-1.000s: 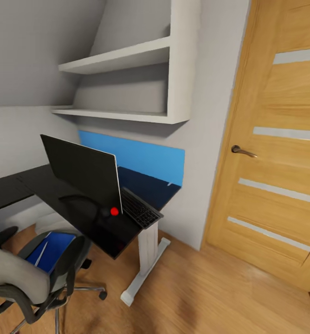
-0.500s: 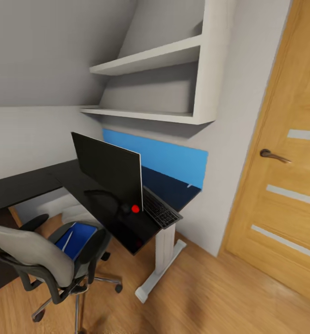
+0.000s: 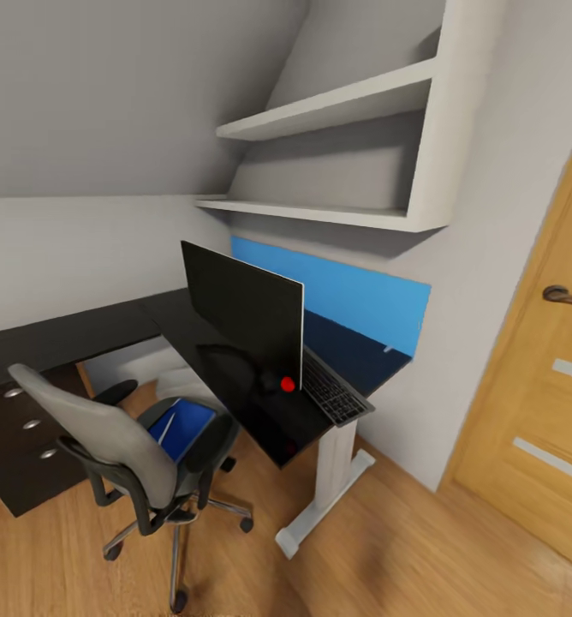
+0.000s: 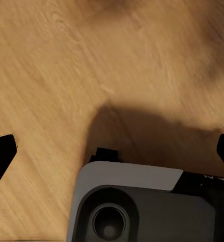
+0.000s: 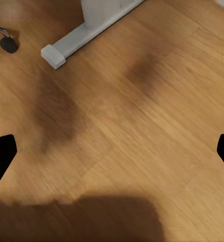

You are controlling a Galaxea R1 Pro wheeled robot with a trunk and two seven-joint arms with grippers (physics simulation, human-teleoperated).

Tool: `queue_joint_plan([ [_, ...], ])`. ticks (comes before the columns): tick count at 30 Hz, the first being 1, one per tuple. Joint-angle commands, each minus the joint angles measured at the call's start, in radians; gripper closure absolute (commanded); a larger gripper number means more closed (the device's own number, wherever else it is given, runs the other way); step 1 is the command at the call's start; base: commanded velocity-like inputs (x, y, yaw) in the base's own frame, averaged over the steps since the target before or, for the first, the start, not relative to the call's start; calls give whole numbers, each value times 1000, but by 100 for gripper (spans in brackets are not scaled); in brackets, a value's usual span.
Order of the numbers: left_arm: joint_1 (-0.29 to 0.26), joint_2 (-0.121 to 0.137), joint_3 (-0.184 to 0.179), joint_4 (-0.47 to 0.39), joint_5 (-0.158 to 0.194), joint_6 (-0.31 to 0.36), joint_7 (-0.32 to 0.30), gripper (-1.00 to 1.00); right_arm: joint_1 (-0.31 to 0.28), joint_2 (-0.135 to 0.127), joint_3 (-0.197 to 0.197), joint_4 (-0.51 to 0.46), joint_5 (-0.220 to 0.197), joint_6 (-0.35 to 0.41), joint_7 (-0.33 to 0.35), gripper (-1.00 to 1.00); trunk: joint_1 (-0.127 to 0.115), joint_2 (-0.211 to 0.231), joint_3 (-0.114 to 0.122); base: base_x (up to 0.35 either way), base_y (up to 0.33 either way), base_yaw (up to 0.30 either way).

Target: In the bedroom, organize the workspace by keeping the computer under the desk, ensuring the monitor is on the desk, placing the keyboard on the desk next to the monitor, placing the mouse on the desk next to the keyboard, moving the folder from the swivel chair onto the desk next to the mouse, stacking the notebook on top of the folder with the pen on top of the notebook, and positioning the swivel chair next to the desk.

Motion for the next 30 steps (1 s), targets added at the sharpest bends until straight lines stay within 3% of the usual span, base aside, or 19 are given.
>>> queue_joint_plan([
  [1, 0, 0, -1, -1, 5, -1, 0, -100, 0, 1, -1, 1, -1, -3, -1, -100, 0, 0, -1, 0, 0, 287],
  [10, 0, 0, -1, -1, 5, -1, 0, -100, 0, 3, -1, 4, -1, -3, -1, -100, 0, 0, -1, 0, -40, 287],
  [30, 0, -1, -3, -1, 4, -1, 1, -100, 0, 6, -1, 7, -1, -3, -1, -100, 0, 0, -1, 0, -276, 287],
])
